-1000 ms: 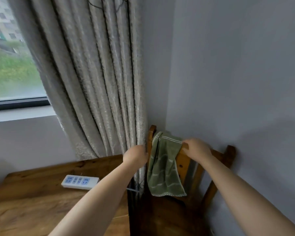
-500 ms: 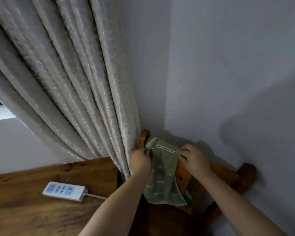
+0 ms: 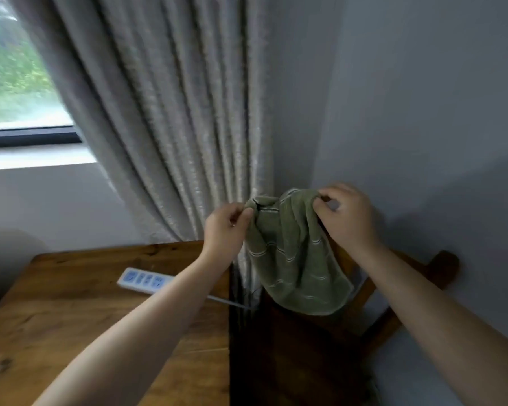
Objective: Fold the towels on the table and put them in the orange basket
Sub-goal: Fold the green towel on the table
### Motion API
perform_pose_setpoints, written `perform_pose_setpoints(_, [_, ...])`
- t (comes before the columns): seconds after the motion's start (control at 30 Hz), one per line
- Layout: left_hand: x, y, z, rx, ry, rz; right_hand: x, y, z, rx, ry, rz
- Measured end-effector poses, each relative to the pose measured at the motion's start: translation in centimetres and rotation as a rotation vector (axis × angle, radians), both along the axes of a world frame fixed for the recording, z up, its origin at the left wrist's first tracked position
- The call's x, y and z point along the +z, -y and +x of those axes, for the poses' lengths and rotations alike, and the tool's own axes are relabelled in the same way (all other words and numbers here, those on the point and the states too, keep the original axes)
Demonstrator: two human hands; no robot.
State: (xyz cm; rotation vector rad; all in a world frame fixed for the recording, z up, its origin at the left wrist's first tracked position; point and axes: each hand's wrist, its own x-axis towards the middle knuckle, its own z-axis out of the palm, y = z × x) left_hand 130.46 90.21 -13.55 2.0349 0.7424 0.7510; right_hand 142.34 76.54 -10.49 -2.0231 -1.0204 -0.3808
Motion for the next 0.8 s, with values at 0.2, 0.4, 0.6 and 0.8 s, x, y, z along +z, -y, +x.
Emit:
perform_pose_setpoints(0.2, [1.8, -4.6, -15.2, 0.111, 0.209, -0.140, 3.4, -4.2, -10.5, 0.177, -0.046, -0.099])
perform_pose_setpoints(0.4, [1.1, -9.4, -31.5, 0.081, -0.010, -0.174, 1.2, -9.1, -21.7, 0.307, -0.273, -0.307])
perform_pose_setpoints(0.6, [-3.6, -13.1, -43.9, 0.225, -0.348, -0.245, -5.9, -16.4, -32.5, 0.411, -0.380, -0.512])
perform_pose_setpoints(0.8, [-9.6, -15.9, -52.3, 0.522, -0.397, -0.443, -9.8, -21.7, -39.6, 0.512, -0.392, -0.655])
